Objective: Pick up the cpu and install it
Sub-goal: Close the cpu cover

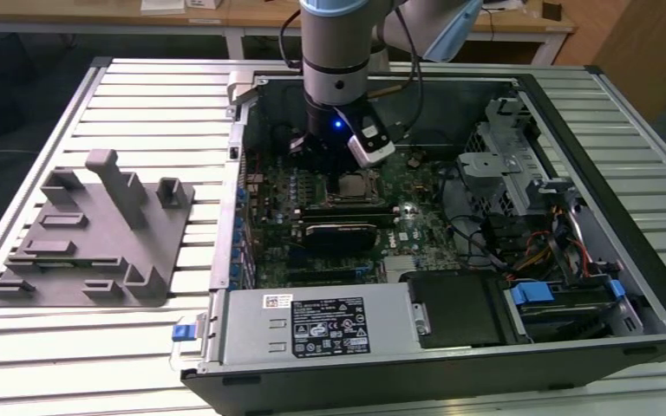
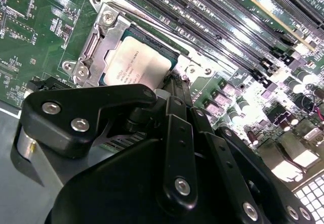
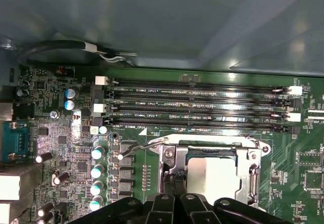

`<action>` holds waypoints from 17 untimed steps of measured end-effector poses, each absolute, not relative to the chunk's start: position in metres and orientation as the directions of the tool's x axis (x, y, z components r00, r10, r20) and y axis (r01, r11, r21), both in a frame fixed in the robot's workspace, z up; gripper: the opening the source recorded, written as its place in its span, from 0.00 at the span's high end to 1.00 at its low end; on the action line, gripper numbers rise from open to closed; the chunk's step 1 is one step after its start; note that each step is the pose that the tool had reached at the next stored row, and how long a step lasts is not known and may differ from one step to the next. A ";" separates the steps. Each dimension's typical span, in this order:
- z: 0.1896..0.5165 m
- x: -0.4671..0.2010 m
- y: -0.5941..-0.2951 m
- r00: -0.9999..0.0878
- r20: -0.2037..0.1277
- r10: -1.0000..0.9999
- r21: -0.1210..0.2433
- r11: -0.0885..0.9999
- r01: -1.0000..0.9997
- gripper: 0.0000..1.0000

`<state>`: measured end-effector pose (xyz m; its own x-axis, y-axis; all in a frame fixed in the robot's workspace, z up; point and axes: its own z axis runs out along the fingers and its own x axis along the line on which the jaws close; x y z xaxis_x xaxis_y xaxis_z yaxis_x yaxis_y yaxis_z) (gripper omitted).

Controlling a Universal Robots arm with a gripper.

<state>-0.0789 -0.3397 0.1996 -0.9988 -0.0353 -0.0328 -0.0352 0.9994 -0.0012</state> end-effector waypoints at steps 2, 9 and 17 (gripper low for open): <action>0.199 -0.079 -0.340 -0.999 -0.033 -0.035 -0.001 0.999 -0.035 0.89; 0.199 -0.079 -0.339 -0.999 -0.033 -0.035 -0.001 0.999 -0.035 0.89; 0.199 -0.079 -0.337 -0.999 -0.033 -0.035 -0.001 0.999 -0.035 0.89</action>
